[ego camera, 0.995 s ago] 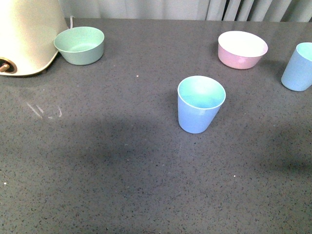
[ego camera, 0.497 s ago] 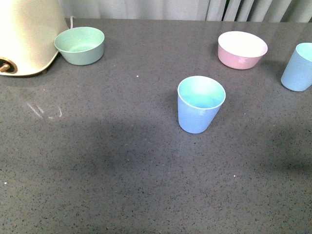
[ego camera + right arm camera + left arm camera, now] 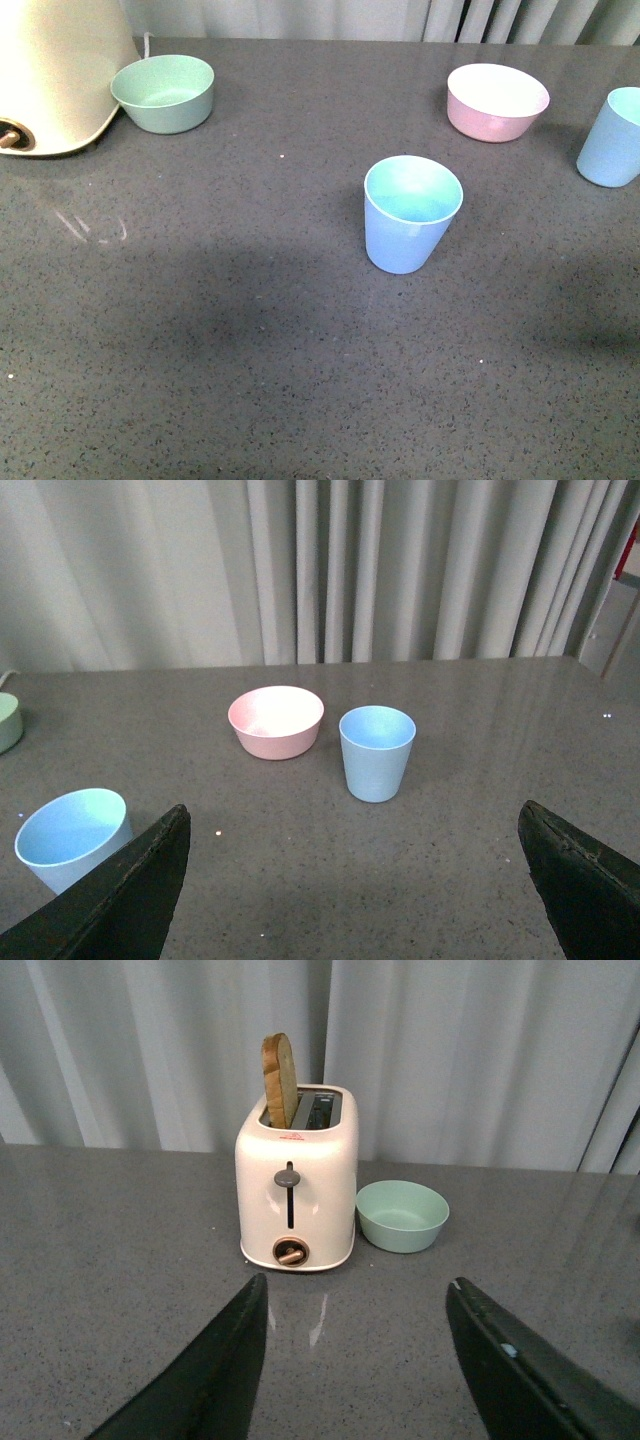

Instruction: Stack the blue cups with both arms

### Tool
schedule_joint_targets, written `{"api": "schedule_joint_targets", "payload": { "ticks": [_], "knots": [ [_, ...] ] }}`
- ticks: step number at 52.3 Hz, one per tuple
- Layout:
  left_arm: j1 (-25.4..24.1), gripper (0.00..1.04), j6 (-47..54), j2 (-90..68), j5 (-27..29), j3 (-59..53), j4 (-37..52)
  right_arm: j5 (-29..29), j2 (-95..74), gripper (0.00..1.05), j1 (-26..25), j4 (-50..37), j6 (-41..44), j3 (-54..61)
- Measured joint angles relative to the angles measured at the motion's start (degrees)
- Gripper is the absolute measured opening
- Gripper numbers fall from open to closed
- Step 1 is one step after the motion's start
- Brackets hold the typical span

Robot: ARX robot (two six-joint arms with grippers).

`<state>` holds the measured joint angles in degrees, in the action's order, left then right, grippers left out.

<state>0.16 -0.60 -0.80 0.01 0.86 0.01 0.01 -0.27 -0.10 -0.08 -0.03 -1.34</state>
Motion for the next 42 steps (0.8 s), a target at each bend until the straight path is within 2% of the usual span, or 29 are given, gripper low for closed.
{"api": "schedule_joint_targets", "payload": {
  "ticks": [5,11,18,19,22,25,31,35,42],
  "knots": [
    [0.0,0.81,0.0,0.0,0.0,0.0,0.0,-0.02,0.0,0.96,0.0,0.0,0.0,0.0],
    [0.0,0.98,0.13,0.0,0.0,0.0,0.0,-0.02,0.0,0.96,0.0,0.0,0.0,0.0],
    [0.0,0.96,0.13,0.0,0.0,0.0,0.0,-0.02,-0.02,0.96,0.0,0.02,0.0,-0.02],
    [0.0,0.96,0.13,0.0,0.0,0.0,0.0,-0.52,-0.74,0.96,-0.15,1.33,-0.98,-0.39],
    [0.0,0.96,0.13,0.0,0.0,0.0,0.0,-6.03,-8.76,0.96,-3.82,14.4,-6.08,-5.57],
    [0.0,0.96,0.13,0.0,-0.02,0.0,0.0,-9.64,-13.46,0.96,-7.3,17.22,-7.23,-7.5],
    [0.0,0.96,0.13,0.0,-0.02,0.0,0.0,-18.71,-23.89,0.96,-17.38,13.88,-5.18,-12.24],
    [0.0,0.96,0.13,0.0,0.0,0.0,0.0,-24.7,-31.93,0.96,-23.65,10.84,-0.26,-17.25],
    [0.0,0.96,0.13,0.0,0.0,0.0,0.0,-27.58,-46.77,0.96,-29.46,7.19,11.74,-25.22]
  ]
}}
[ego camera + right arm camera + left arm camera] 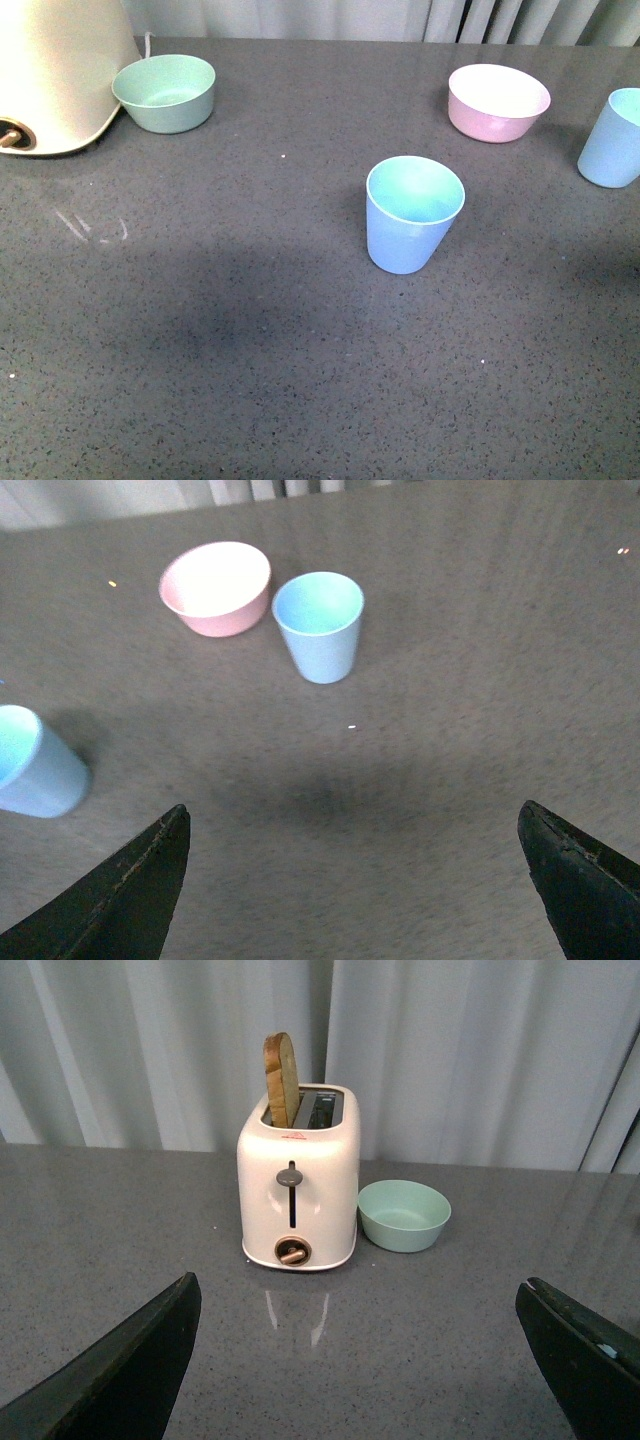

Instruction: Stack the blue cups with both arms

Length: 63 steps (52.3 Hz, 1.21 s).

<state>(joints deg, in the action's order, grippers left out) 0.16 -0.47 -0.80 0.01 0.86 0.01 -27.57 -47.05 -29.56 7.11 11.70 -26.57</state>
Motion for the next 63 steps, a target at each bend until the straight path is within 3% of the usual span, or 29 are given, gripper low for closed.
{"api": "schedule_joint_targets", "payload": {
  "ticks": [9,24,45,63],
  "knots": [
    [0.0,0.96,0.0,0.0,-0.02,0.0,0.0,0.9,-27.36,0.96,1.6,3.02,26.08,-15.8],
    [0.0,0.96,0.0,0.0,0.0,0.0,0.0,7.37,-47.45,0.96,11.54,3.89,40.02,-30.53],
    [0.0,0.96,0.0,0.0,-0.02,0.0,0.0,12.15,-60.43,0.96,19.91,3.87,44.98,-40.11],
    [0.0,0.96,0.0,0.0,-0.02,0.0,0.0,12.66,-67.54,0.96,21.79,5.6,44.94,-47.34]
  ]
}}
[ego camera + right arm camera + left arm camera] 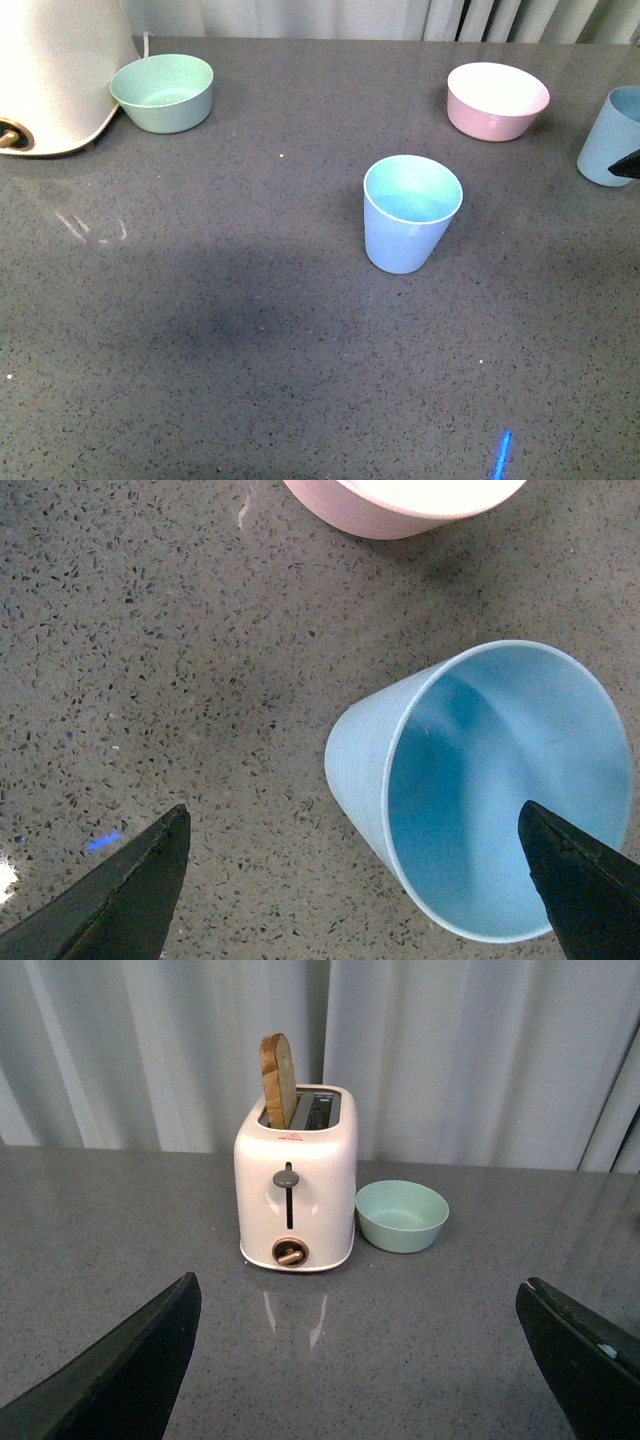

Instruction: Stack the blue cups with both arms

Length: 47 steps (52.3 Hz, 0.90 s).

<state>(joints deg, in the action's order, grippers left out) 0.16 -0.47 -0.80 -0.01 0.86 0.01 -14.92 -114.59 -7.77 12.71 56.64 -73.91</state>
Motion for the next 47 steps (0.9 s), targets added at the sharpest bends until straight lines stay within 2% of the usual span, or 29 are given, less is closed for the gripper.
{"api": "schedule_joint_targets", "payload": {
  "ticks": [15,20,22,24,37,42,47],
  "knots": [
    [0.0,0.96,0.0,0.0,0.02,0.0,0.0,-0.33,-2.4,0.94,0.55,0.74,-0.48,-2.58],
    [0.0,0.96,0.0,0.0,0.02,0.0,0.0,-0.31,-2.82,0.76,0.63,0.92,-0.57,-3.28],
    [0.0,0.96,0.0,0.0,0.02,0.0,0.0,-0.31,-2.86,0.71,0.66,0.92,-0.74,-3.37],
    [0.0,0.96,0.0,0.0,0.02,0.0,0.0,-0.48,-2.91,0.62,0.66,0.92,-1.18,-3.39],
    [0.0,0.96,0.0,0.0,0.02,0.0,0.0,-0.68,-2.93,0.29,0.63,1.53,-1.6,-3.39],
    [0.0,0.96,0.0,0.0,0.02,0.0,0.0,-0.68,-2.91,0.1,0.52,1.84,-1.92,-3.39],
    [0.0,0.96,0.0,0.0,0.02,0.0,0.0,-0.9,-2.91,0.02,0.28,1.81,-2.27,-3.39]
  ]
}}
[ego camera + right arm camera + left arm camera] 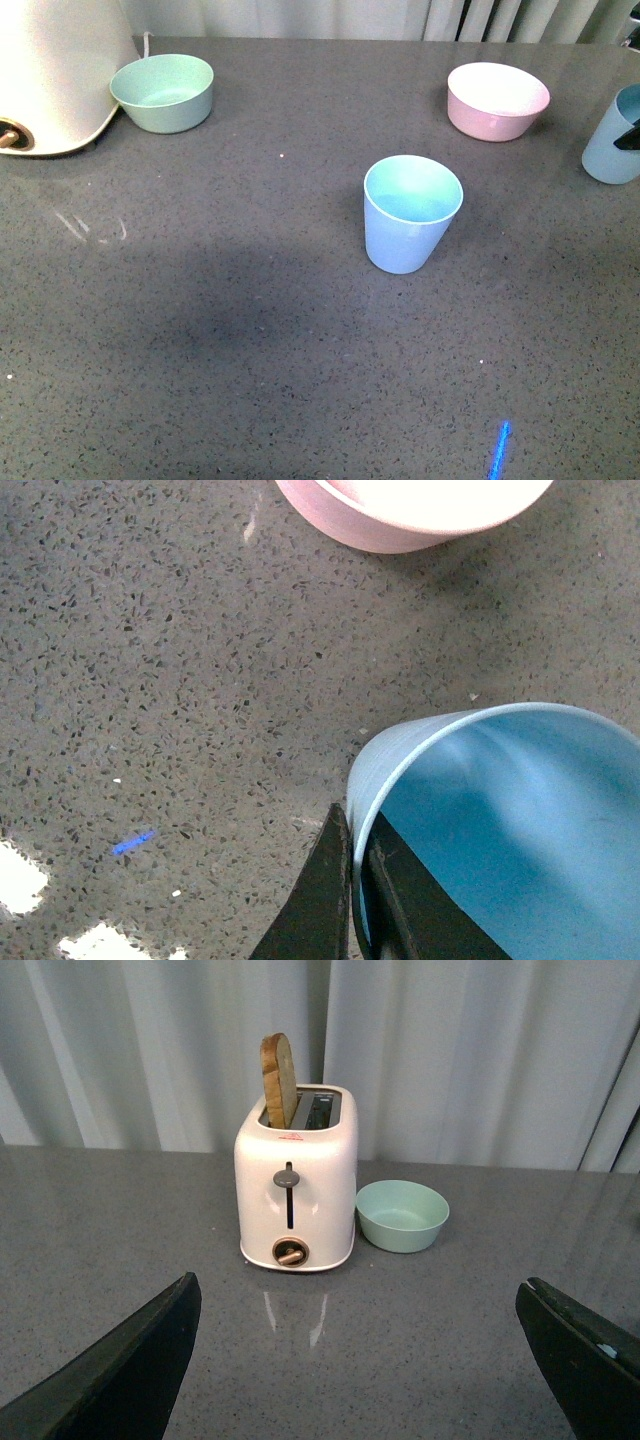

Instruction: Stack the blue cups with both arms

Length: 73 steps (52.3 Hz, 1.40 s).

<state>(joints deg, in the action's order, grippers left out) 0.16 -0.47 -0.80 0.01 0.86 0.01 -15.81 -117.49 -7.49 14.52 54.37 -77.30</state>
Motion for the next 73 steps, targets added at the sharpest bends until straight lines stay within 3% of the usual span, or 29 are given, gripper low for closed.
{"api": "schedule_joint_targets", "payload": {
  "ticks": [11,18,27,32,47,73],
  "knots": [
    [0.0,0.96,0.0,0.0,0.0,0.0,0.0,-2.43,3.39,0.02,-1.05,0.5,-0.55,2.97],
    [0.0,0.96,0.0,0.0,0.0,0.0,0.0,-7.34,12.55,0.02,-1.03,3.87,0.07,6.84],
    [0.0,0.96,0.0,0.0,0.0,0.0,0.0,-13.11,24.57,0.02,4.22,8.98,0.09,9.84],
    [0.0,0.96,0.0,0.0,-0.02,0.0,0.0,-15.32,29.31,0.02,10.97,10.34,-0.44,12.0],
    [0.0,0.96,0.0,0.0,0.0,0.0,0.0,-13.25,27.74,0.02,23.67,9.05,-3.67,12.94],
    [0.0,0.96,0.0,0.0,0.0,0.0,0.0,-10.99,25.11,0.02,25.92,10.71,-3.54,14.88]
  ]
}}
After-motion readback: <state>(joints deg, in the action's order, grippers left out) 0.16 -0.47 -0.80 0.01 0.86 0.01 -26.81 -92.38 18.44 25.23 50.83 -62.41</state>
